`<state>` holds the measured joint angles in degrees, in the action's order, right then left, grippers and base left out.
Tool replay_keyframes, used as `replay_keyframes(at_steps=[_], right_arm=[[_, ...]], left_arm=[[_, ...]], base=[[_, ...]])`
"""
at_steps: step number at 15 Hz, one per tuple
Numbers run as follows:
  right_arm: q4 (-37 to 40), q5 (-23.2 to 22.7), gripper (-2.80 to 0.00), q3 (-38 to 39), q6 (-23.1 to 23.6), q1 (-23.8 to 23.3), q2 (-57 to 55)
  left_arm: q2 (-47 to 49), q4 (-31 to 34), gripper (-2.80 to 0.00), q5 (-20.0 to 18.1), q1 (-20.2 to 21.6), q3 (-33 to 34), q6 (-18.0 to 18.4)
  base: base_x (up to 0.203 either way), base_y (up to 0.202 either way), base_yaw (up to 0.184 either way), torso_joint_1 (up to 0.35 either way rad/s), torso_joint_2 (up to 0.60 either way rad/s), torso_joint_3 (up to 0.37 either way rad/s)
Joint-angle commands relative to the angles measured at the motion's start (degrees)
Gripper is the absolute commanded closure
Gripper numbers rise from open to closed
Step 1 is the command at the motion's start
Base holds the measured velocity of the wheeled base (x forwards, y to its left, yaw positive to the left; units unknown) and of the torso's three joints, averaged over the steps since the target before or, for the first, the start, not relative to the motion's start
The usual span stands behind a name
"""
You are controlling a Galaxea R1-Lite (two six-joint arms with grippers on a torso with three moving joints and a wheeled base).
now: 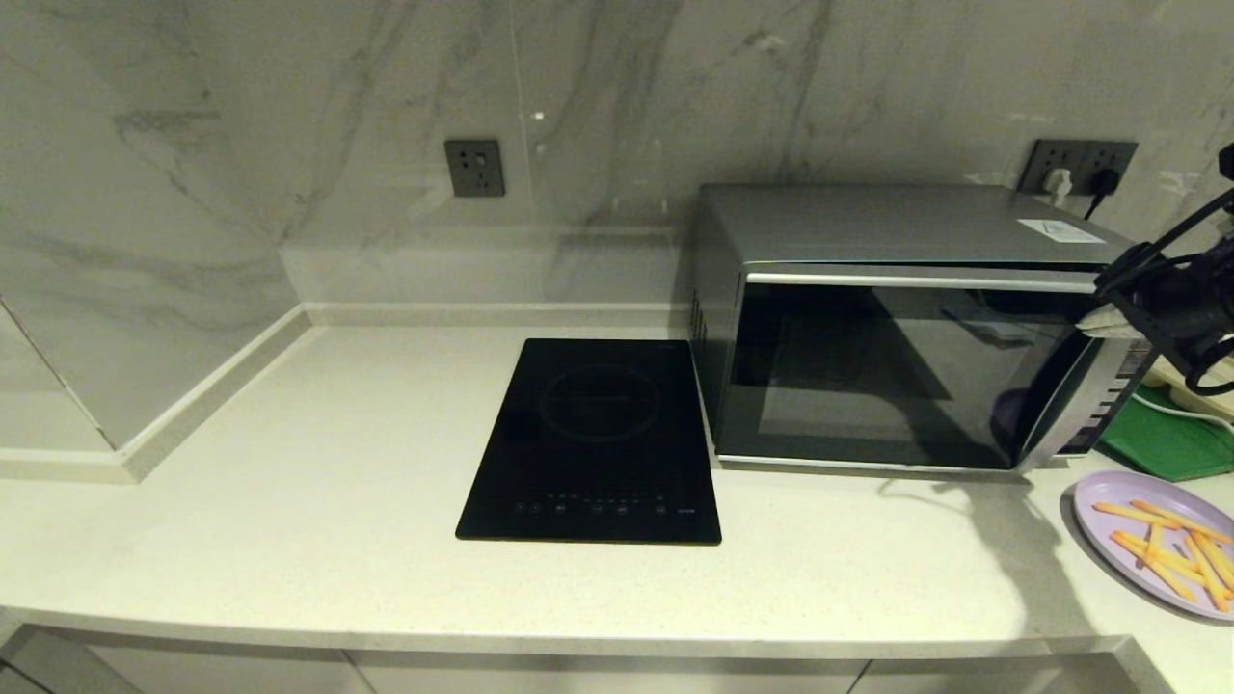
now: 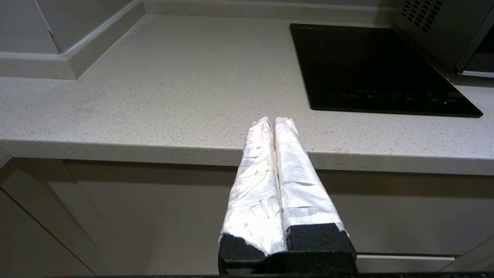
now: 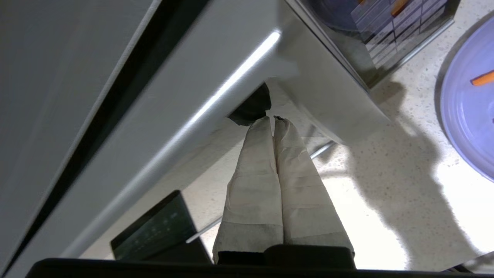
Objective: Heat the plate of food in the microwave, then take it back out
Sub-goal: Close the microwave oven
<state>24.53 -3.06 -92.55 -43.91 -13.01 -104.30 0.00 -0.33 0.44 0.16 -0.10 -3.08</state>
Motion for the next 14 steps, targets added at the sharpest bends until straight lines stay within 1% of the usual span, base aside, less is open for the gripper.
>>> replay_keyframes(at_steps=[1,3,11,14], right_arm=[[-1.7,0.1,0.0,-0.1,-0.2,0.0,-1.6],[-3.4,-0.1,0.0,-0.2,-0.2,0.0,-1.7],[-4.7,-0.2,0.0,-1.0,0.2,0.1,-2.3],[-4.8,-1.2,0.0,-1.1,0.3,0.1,-3.3]], left_arm=[[0.0,0.0,0.0,0.0,0.0,0.0,-0.1],[0.0,0.0,0.0,0.0,0.0,0.0,-0.1],[0.0,0.0,0.0,0.0,0.0,0.0,-0.1],[0.0,0.0,0.0,0.0,0.0,0.0,-0.1]], base=[[0.0,0.0,0.0,0.0,0.0,0.0],[0.0,0.0,0.0,0.0,0.0,0.0],[0.0,0.0,0.0,0.0,0.0,0.0],[0.0,0.0,0.0,0.0,0.0,0.0]])
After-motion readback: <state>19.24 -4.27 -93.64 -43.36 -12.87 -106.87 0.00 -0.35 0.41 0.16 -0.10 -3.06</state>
